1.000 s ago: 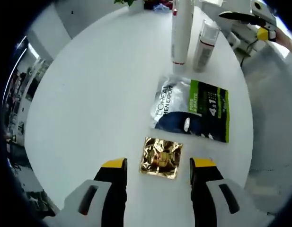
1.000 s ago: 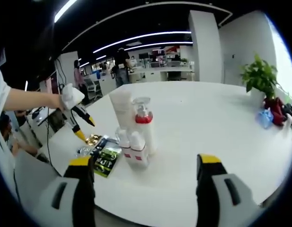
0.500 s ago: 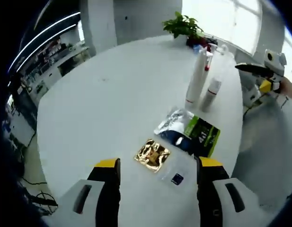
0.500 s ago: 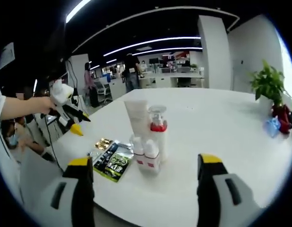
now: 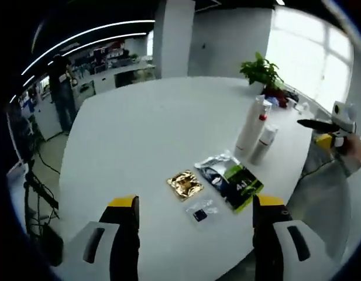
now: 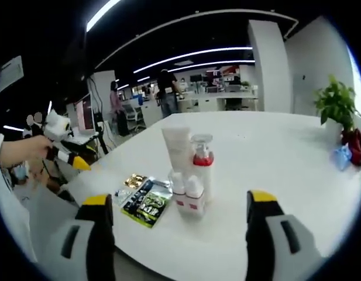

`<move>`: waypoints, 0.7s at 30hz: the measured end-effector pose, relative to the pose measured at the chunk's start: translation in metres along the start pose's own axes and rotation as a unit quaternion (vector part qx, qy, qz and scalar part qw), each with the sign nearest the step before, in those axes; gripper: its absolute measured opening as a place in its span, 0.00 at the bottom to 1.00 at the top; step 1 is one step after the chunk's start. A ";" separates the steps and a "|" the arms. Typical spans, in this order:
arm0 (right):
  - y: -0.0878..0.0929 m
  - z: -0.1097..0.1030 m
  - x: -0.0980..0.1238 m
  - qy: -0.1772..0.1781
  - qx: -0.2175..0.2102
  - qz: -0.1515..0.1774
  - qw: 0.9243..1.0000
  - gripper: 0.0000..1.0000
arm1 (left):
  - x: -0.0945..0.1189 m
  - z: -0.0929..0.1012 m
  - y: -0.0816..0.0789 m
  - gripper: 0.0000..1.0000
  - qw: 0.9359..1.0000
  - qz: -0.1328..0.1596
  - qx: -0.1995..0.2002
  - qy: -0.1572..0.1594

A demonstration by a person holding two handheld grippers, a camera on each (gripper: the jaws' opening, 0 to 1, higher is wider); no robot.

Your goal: Arrange the skincare products in the storage area until every visible bottle or jar stands upright without overlapping.

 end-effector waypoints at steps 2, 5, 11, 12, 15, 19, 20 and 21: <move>-0.001 -0.001 0.000 -0.002 0.000 0.003 1.000 0.96 | 0.005 0.000 0.004 0.83 1.000 0.008 0.008 -0.008; -0.003 -0.002 0.001 -0.003 0.001 0.006 1.000 0.97 | 0.012 0.003 0.012 0.86 0.999 0.031 0.034 -0.021; 0.000 -0.003 0.004 -0.002 -0.007 0.009 1.000 0.97 | 0.017 0.020 0.030 0.96 0.999 0.037 0.023 -0.009; 0.001 -0.003 0.004 -0.001 -0.008 0.009 1.000 0.97 | 0.018 0.021 0.031 0.97 0.999 0.041 0.025 -0.010; 0.004 -0.003 0.006 0.002 -0.012 0.008 1.000 0.97 | 0.020 0.024 0.033 0.97 0.998 0.057 0.031 -0.013; 0.005 -0.001 0.008 0.004 -0.014 0.008 1.000 0.98 | 0.020 0.030 0.035 0.97 0.998 0.060 0.025 -0.009; 0.005 -0.001 0.008 0.005 -0.015 0.008 1.000 0.98 | 0.019 0.030 0.036 0.97 0.998 0.055 0.026 -0.010; 0.005 0.000 0.009 0.006 -0.015 0.010 1.000 0.98 | 0.019 0.029 0.036 0.97 0.998 0.054 0.027 -0.011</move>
Point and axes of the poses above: the point that each gripper's makers call its tool centre point, and the gripper's own axes: x roughly backward along the fingers, z roughly to its right, y roughly out of its underside, the point moved 6 cm from there along x, roughly backward along the fingers, and after that the axes turned 8 degrees about x, right-handed, at the moved point
